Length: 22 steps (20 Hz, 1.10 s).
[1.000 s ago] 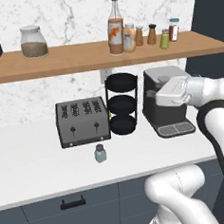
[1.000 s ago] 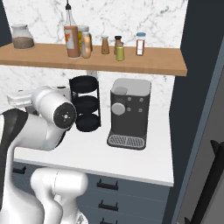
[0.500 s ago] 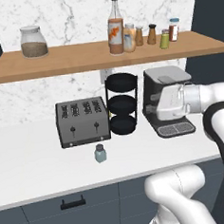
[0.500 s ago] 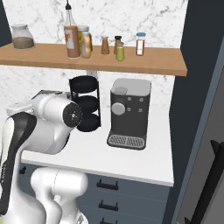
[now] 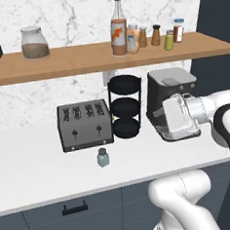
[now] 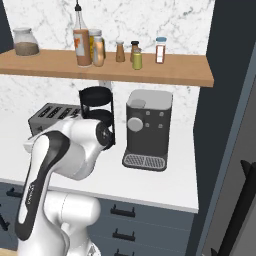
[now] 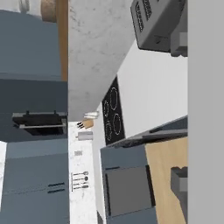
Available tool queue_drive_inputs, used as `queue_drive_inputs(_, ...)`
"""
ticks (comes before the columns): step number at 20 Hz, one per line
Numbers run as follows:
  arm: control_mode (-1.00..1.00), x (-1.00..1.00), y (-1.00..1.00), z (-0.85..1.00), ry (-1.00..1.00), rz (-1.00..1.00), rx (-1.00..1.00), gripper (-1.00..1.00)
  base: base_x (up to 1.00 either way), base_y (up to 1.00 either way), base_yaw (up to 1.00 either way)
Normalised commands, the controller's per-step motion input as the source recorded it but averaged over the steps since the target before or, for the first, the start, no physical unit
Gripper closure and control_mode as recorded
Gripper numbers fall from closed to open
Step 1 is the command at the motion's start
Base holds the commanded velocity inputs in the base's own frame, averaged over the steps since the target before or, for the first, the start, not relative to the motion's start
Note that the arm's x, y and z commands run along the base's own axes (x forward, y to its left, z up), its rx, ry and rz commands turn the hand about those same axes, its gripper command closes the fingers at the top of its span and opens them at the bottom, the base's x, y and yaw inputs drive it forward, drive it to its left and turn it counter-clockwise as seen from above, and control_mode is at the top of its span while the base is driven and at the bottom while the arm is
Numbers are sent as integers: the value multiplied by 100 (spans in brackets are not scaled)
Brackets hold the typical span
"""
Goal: Put the shaker and condiment bottle from the counter next to their counterparts in the cabinet.
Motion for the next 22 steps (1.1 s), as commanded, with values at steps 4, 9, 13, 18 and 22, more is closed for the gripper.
queue_drive_inputs(4, -100, -6, 36, -36, -2, 1, -1, -100, 0, 0, 0)
queue_drive_inputs(9, -100, 0, 44, -81, -7, 0, -8, -100, 0, 0, 0)
queue_drive_inputs(13, -100, 0, 8, -56, -5, 2, -2, -100, 0, 0, 0)
queue_drive_inputs(18, -100, 3, 13, -60, -2, 0, 0, -100, 0, 0, 0)
queue_drive_inputs(22, -100, 6, 14, -75, -5, 0, 0, -100, 0, 0, 0)
